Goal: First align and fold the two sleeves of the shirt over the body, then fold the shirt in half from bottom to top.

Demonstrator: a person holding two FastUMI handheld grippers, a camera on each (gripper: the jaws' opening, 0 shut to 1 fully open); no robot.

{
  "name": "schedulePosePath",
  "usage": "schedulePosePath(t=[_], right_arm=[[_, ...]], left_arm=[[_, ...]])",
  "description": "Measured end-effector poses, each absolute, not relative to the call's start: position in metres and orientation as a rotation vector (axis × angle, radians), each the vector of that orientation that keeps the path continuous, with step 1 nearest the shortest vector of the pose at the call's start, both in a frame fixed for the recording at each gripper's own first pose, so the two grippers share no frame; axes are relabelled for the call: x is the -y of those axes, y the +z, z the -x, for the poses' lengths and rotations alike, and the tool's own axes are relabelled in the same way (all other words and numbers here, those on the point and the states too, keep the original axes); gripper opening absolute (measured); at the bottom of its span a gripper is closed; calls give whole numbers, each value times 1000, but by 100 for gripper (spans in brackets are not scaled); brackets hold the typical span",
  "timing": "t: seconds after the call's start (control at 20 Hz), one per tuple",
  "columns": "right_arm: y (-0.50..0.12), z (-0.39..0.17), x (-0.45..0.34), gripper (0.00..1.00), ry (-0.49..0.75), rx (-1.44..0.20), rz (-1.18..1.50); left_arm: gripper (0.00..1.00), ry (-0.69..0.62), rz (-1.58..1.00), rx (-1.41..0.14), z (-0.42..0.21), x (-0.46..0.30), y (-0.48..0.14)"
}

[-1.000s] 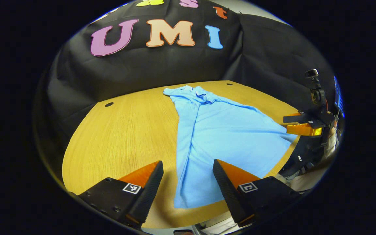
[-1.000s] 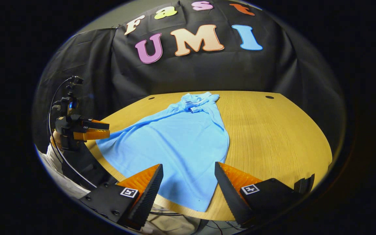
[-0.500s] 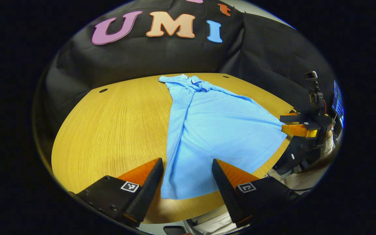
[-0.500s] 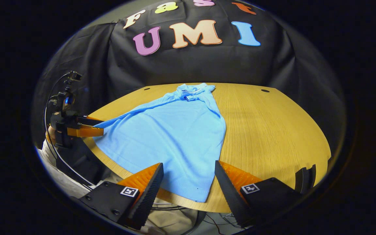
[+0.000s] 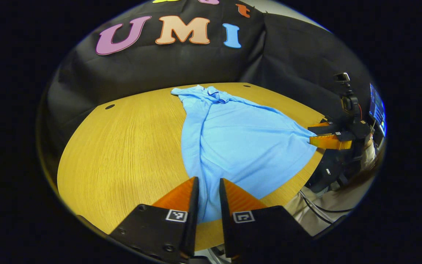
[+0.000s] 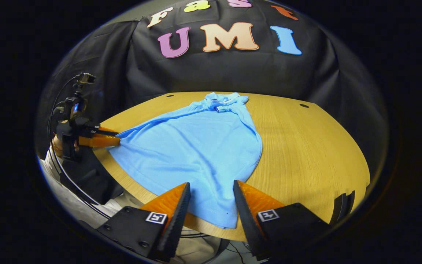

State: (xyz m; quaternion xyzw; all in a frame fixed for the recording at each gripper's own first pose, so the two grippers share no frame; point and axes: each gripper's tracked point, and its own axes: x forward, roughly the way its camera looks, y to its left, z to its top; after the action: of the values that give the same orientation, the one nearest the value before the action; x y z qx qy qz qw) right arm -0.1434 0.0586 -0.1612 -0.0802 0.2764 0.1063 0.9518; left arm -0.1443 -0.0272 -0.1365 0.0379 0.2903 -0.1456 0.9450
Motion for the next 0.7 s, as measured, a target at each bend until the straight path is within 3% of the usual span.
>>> schedulePosePath(t=[0.05,0.1,0.15,0.2,0.25,0.35,0.5,0.7], right_arm=[[-161,144,-63,63,231,-567,159],[-162,145,-66,60,243,-570,155],[-162,145,-68,48,254,-573,147],[-163,146,-71,42,267,-581,129],[-165,145,-73,23,276,-591,111],[-164,142,-74,10,278,-597,103],[-164,139,-75,3,277,-593,93],[-154,125,-76,3,271,-566,91]], left_arm=[[17,-301,-73,-594,144,30,-138],[11,-299,-72,-590,144,30,-138],[2,-297,-73,-593,143,30,-139],[1,-295,-80,-591,142,30,-139],[2,-295,-91,-589,141,31,-140],[0,-289,-106,-587,142,31,-139],[0,-270,-85,-581,136,29,-139],[0,-258,-57,-562,128,29,-131]])
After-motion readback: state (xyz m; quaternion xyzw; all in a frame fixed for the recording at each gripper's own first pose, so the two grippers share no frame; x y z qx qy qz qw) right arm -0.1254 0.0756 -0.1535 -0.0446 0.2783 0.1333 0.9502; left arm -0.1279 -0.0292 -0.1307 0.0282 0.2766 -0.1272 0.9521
